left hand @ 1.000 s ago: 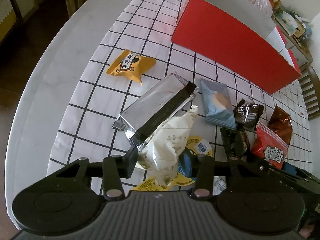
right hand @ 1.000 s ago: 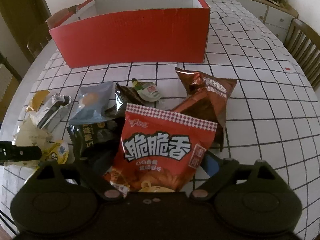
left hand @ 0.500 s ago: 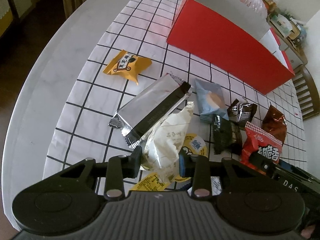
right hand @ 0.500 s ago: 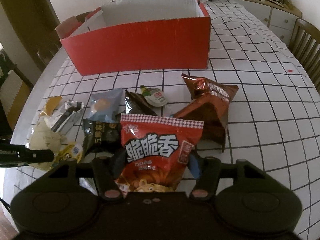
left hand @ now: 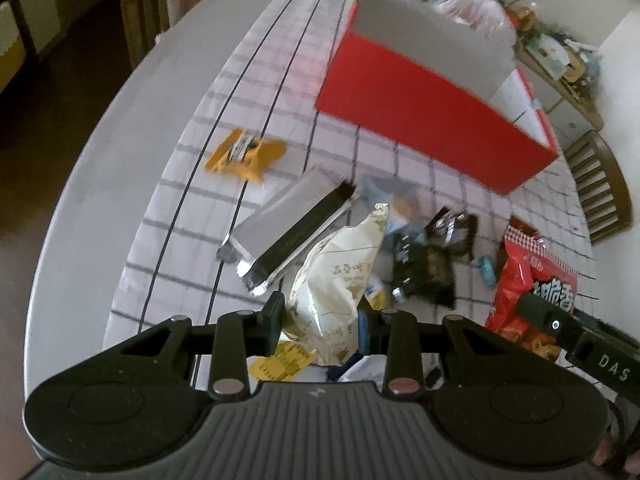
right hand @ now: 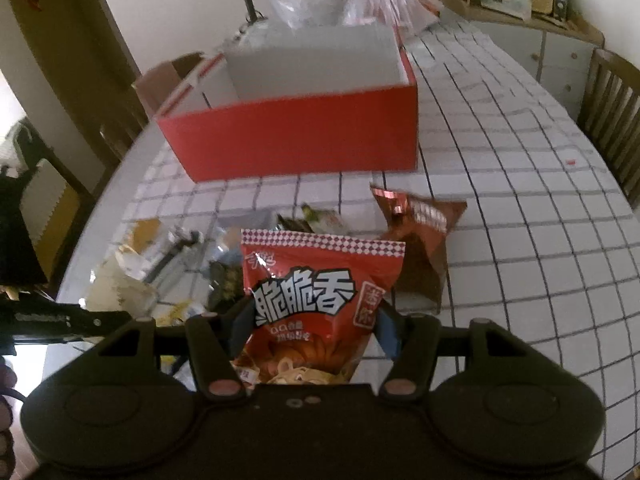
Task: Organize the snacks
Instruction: 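Grasp the white bun bag with the left gripper while the right grasps the red chip bag, then carry both bags over the red box and open both grippers to drop them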
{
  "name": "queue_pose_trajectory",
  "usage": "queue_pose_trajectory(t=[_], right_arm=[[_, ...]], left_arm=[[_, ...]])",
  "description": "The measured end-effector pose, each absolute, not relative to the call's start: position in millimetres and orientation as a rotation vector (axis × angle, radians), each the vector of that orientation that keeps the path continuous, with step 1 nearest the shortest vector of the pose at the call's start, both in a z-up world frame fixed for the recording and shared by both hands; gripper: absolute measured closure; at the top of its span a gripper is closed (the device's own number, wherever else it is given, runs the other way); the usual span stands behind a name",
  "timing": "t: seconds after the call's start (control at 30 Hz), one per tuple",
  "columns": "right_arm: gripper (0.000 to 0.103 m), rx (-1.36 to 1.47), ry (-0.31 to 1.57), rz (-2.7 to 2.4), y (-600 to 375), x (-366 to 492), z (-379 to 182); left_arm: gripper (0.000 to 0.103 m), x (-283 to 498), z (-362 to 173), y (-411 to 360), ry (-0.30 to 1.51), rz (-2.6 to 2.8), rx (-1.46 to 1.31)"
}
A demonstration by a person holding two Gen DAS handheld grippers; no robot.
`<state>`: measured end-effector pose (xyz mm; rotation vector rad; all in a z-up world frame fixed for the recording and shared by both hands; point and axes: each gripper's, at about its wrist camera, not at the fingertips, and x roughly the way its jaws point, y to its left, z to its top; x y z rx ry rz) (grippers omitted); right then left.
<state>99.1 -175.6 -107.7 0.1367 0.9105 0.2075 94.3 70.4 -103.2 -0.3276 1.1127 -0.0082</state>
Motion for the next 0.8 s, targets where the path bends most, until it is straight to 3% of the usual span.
queue_pose_trajectory(t=[0.5,0.8], right_arm=[[0.042,0.033,0.721,0.243,-177,154,-22],[0.042,-0.027,0.697,0.255,-173,207,-7]], left_arm=[[0.069,150,-9,40,0.916,-0.064,-0.167],[0.069,207,11,27,0.869,-0.061,-0.095]])
